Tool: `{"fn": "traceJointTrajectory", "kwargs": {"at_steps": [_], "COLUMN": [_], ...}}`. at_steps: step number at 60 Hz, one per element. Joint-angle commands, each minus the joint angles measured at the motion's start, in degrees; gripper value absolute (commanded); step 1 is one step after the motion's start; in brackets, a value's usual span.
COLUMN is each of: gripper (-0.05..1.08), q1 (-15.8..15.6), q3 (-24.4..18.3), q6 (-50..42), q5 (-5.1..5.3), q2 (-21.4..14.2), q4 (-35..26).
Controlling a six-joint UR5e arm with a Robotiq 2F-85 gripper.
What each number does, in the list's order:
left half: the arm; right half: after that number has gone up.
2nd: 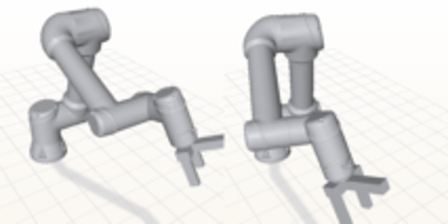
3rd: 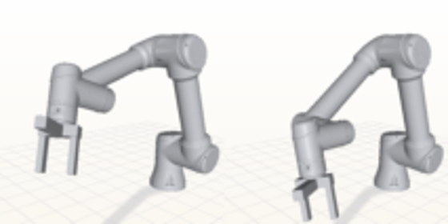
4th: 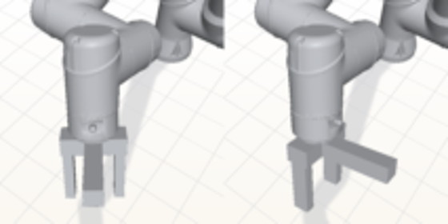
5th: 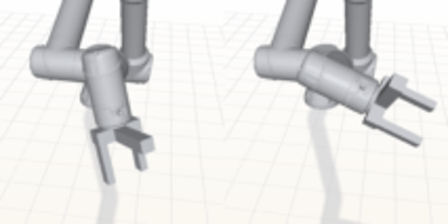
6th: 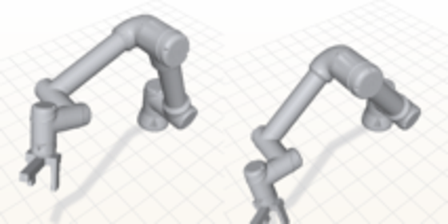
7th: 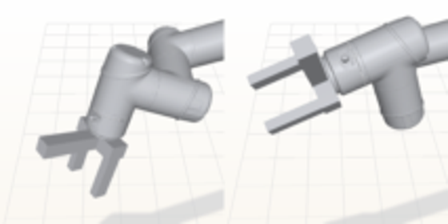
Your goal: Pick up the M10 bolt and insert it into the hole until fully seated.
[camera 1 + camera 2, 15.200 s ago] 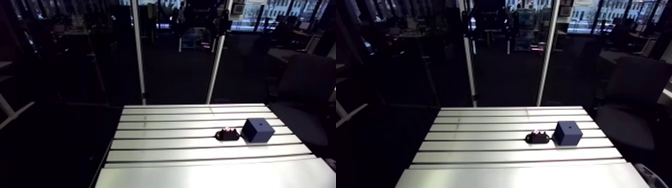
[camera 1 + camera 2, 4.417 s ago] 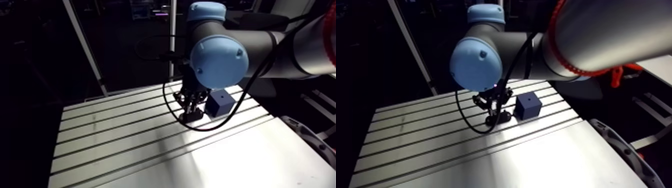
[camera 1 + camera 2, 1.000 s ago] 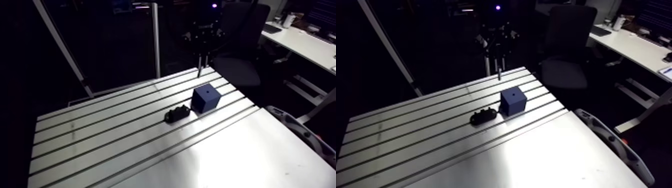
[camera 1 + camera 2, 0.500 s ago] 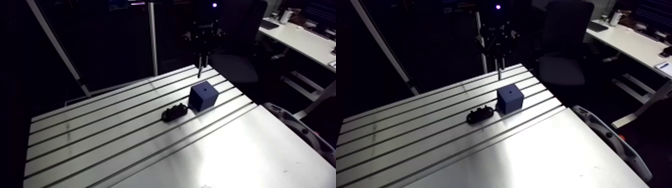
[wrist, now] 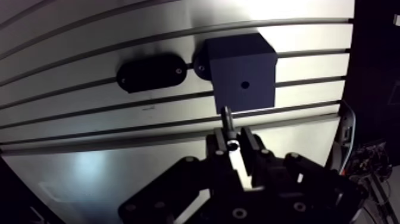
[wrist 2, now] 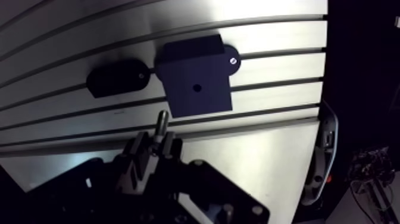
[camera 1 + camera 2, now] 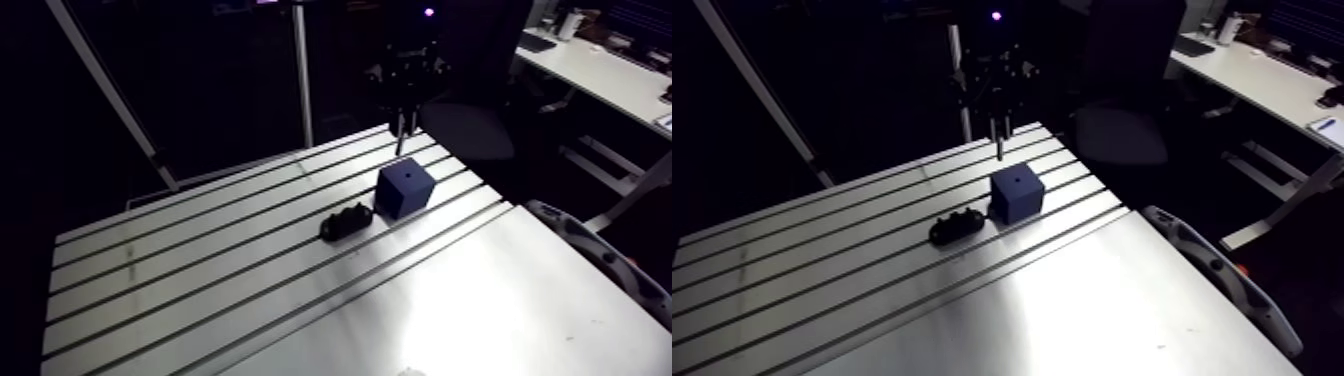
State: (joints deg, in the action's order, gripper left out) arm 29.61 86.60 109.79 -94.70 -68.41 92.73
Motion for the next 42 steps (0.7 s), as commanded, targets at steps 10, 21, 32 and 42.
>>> {"fn": "traceJointTrajectory", "kwargs": {"at_steps": [10, 21, 32, 42], "gripper": [1.08, 1.08, 1.08, 1.08], "q1": [0.4, 0.7, 1.6, 1.6], "q3": [-0.1, 0.1, 0.5, 0.5], "q6": [-0.2, -0.2, -0.1, -0.1], "q5": [0.0, 0.0, -0.09, -0.09], "q2": [1.3, 1.3, 1.5, 1.5], "q4": [0.1, 0.1, 2.1, 2.1]}}
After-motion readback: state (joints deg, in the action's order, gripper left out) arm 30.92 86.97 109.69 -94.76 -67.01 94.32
